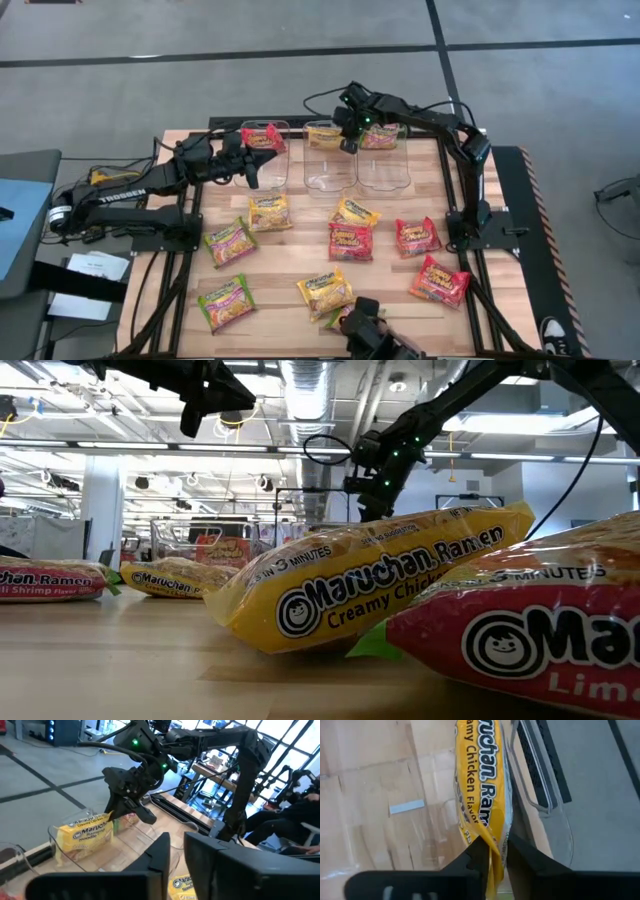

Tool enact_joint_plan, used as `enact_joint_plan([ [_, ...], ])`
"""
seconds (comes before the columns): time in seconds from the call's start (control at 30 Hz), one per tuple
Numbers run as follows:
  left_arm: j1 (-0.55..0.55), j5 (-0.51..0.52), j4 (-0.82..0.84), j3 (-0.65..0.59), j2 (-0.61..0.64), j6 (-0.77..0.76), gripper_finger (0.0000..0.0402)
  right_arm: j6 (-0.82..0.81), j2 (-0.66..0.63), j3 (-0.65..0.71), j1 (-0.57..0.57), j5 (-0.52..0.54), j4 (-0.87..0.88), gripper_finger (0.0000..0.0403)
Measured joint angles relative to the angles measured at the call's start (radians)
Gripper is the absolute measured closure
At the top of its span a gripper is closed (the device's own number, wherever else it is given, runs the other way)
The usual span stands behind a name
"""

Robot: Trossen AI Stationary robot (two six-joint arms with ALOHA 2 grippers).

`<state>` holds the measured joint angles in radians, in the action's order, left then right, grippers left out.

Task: Sort Maruchan noodles
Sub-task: Put the yellow noodle pack into the middle transparent bin, then put the orange noodle pack into the left transparent bin

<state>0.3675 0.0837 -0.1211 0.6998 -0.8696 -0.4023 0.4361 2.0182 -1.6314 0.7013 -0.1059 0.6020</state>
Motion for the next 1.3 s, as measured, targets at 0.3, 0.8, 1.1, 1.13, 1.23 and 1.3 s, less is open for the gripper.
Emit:
enact_joint_plan([
  [0.3,0.0,0.036,-0.002,0.0,0.0,0.025,0.0279,-0.071,-0.014,0.0,-0.001,0.091,0.018,0.0249],
  [0.8,0.0,0.028,-0.003,0.001,0.042,0.048,0.0268,-0.146,-0.243,-0.002,-0.057,0.09,0.145,0.0226],
  [1.1,0.0,0.028,0.026,0.001,0.149,0.054,0.0268,-0.187,-0.386,-0.002,-0.142,0.087,0.321,0.0196],
  [1.13,0.0,0.029,0.026,0.001,0.16,0.052,0.0268,-0.196,-0.401,-0.002,-0.153,0.087,0.337,0.0186],
  [1.23,0.0,0.021,0.026,0.001,0.19,0.05,0.0268,-0.238,-0.443,-0.002,-0.192,0.086,0.38,0.0158],
  [1.3,0.0,-0.004,0.026,0.001,0.204,0.044,0.0268,-0.282,-0.466,-0.002,-0.22,0.086,0.411,0.0144],
])
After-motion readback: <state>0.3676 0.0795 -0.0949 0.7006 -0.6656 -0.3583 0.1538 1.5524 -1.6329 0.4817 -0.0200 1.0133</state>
